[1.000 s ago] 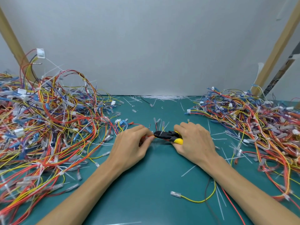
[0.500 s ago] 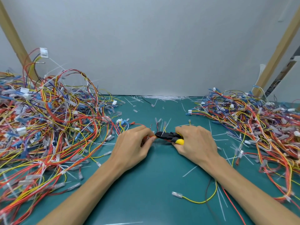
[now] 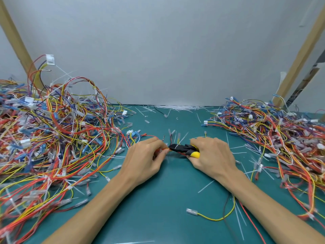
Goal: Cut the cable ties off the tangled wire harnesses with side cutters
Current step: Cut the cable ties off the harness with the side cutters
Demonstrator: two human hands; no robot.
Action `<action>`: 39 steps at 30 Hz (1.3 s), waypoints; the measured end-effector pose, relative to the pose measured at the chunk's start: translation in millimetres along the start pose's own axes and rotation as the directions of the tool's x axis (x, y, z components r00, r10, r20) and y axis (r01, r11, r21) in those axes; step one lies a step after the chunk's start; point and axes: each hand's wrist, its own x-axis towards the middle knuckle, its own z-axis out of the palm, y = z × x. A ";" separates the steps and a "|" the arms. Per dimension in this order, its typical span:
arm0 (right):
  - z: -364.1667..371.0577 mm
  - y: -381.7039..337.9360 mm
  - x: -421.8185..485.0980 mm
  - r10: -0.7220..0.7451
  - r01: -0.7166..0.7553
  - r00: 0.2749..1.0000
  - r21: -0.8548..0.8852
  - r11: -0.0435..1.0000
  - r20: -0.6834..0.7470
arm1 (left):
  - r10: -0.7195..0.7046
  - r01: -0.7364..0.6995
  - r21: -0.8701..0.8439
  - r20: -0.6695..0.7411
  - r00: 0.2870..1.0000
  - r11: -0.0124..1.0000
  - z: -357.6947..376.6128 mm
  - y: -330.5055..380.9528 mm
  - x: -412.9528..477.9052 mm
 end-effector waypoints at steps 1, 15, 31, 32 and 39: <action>0.7 0.4 0.4 0.008 -0.008 1.000 -0.001 1.000 -0.003 | 0.001 -0.001 0.003 0.001 1.000 1.000 0.3 -0.3 0.1; 3.2 1.3 -0.2 -0.061 0.059 0.997 -0.033 0.998 -0.050 | 0.009 -0.009 0.008 0.004 1.000 1.000 2.0 -2.1 0.5; -2.2 -2.5 -4.5 -0.027 0.021 0.995 -0.064 0.998 -0.098 | -0.016 0.015 0.022 0.033 0.999 1.000 -2.7 0.6 -0.3; -3.2 -2.4 -4.8 -0.034 0.029 0.995 -0.059 0.998 -0.089 | -0.013 0.012 0.026 0.035 0.999 1.000 -3.9 1.1 -0.7; -4.8 -0.9 -4.6 -0.042 0.037 0.997 -0.079 0.996 -0.064 | -0.004 0.001 0.068 0.041 0.999 0.998 -9.5 5.2 -1.9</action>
